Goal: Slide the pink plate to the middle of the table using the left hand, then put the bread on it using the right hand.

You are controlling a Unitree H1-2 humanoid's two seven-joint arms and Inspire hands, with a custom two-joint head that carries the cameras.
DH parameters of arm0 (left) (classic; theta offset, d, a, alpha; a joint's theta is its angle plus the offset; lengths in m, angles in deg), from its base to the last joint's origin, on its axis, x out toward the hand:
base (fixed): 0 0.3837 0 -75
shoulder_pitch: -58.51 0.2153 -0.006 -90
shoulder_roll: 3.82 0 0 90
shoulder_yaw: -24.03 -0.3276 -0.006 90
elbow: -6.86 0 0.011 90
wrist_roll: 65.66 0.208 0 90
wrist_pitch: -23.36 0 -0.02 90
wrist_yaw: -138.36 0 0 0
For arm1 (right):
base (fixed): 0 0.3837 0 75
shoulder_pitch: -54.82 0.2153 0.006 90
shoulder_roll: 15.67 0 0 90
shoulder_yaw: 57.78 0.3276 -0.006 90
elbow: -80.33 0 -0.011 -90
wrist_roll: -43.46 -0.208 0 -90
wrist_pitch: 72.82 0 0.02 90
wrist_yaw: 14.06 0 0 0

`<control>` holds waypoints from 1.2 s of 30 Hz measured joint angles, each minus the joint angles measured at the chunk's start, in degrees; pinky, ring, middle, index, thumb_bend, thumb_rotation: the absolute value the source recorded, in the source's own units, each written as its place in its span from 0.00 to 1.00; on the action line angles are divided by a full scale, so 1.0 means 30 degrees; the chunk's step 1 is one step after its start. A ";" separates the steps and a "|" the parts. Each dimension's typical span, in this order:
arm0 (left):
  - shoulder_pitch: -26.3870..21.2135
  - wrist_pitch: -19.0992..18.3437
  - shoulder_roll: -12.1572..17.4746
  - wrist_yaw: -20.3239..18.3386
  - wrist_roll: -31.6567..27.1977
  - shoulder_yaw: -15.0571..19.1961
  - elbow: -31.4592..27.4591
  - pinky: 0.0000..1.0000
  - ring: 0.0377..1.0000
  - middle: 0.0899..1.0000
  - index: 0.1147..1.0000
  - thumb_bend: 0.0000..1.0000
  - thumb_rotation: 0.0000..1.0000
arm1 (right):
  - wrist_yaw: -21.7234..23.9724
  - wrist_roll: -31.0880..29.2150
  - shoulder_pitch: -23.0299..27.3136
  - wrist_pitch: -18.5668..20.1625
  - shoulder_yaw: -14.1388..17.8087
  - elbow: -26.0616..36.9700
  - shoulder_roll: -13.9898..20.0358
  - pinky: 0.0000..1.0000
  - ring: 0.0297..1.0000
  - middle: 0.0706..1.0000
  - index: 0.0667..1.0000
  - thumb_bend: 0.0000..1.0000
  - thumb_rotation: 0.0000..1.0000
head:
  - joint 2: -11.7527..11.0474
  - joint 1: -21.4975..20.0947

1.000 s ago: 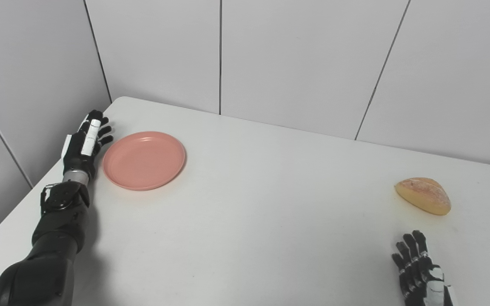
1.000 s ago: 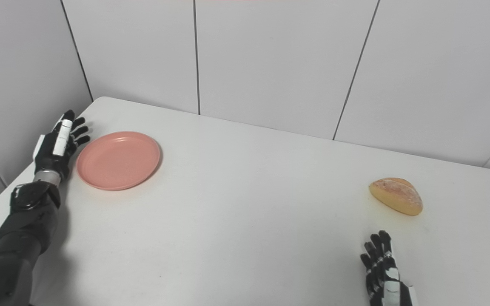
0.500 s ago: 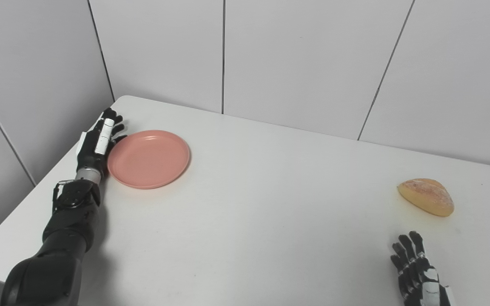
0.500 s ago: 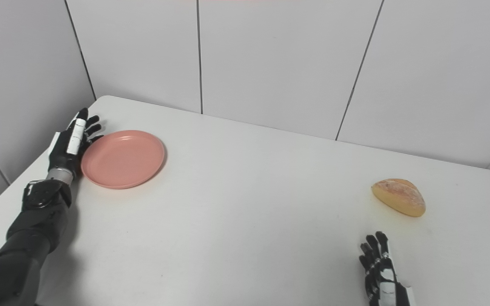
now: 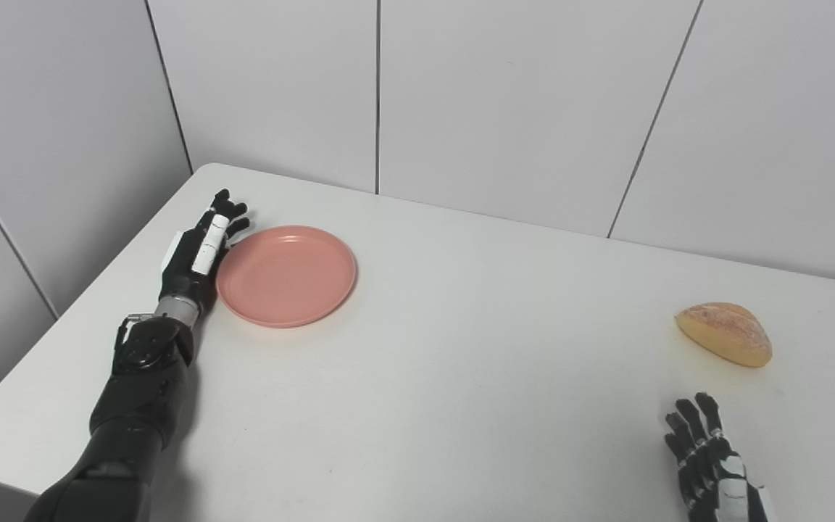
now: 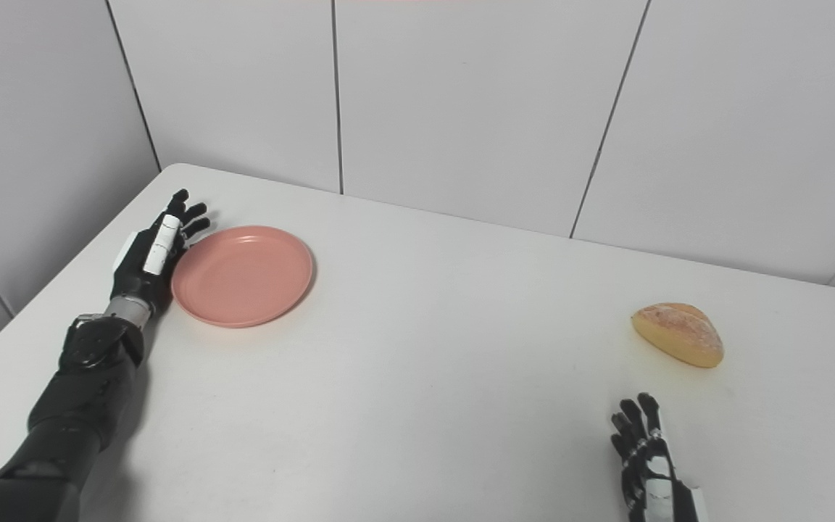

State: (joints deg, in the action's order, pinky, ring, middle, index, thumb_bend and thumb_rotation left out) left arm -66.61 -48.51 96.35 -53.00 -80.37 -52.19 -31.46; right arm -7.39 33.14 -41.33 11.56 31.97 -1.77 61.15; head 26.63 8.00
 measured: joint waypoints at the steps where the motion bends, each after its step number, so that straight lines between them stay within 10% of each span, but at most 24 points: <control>1: 0.0095 -0.0089 -0.0017 0.0001 0.0005 -0.0016 -0.0216 0.76 0.89 0.91 0.95 0.99 0.83 | -0.0005 0.0014 0.0002 0.0002 -0.0002 -0.0001 -0.0016 0.98 0.95 0.94 0.97 0.82 1.00 | 0.0000 -0.0058; 36: -0.0020 -0.0900 -0.1268 -0.0228 0.0553 -0.1792 -0.1088 0.67 0.85 0.87 0.94 1.00 0.80 | -0.0536 0.1250 -0.0084 -0.0032 -0.0155 0.0019 -0.0780 0.93 0.91 0.91 0.94 0.83 0.99 | 0.0029 -0.1435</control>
State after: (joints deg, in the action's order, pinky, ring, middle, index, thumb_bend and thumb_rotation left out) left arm -66.67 -51.21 92.54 -53.69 -78.71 -57.56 -34.72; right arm -9.00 36.89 -41.59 11.47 31.50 -1.71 58.81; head 26.72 3.69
